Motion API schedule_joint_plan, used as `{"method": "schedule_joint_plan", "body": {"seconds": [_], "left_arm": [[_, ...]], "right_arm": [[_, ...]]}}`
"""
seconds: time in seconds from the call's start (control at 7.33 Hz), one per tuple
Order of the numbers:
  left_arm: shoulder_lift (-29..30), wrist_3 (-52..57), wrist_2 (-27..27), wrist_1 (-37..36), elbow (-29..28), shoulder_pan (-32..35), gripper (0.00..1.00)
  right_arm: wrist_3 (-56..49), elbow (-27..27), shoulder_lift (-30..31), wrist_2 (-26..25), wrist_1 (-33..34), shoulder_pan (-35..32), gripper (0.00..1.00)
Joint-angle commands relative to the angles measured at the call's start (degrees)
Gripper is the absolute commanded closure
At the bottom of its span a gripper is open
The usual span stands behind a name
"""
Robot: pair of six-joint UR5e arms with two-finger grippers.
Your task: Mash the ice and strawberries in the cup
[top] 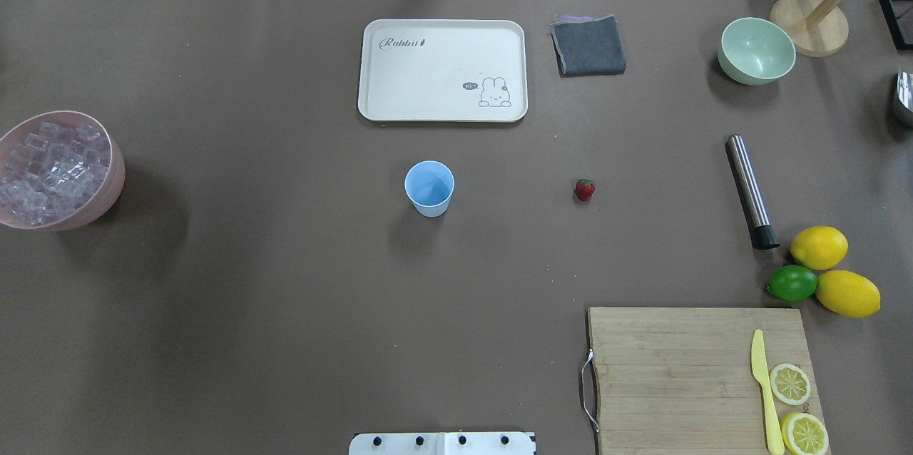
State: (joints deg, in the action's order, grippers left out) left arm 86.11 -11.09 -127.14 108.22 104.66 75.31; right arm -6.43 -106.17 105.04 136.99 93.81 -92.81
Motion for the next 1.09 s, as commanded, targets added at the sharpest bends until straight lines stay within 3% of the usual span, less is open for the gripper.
{"method": "schedule_joint_plan", "body": {"seconds": [0.0,0.27,0.96], "left_arm": [[-0.3,-14.5,4.7,7.9,-1.8,-9.3,0.02],[-0.3,-15.8,9.8,11.7,-3.6,-14.1,0.03],[-1.3,-15.1,10.0,19.0,-7.8,-17.1,0.06]], "right_arm": [[-0.1,0.0,0.1,0.0,0.0,0.0,0.00],[0.0,0.0,0.1,0.0,0.0,0.0,0.00],[0.1,0.1,0.1,0.0,0.1,0.0,0.00]]}}
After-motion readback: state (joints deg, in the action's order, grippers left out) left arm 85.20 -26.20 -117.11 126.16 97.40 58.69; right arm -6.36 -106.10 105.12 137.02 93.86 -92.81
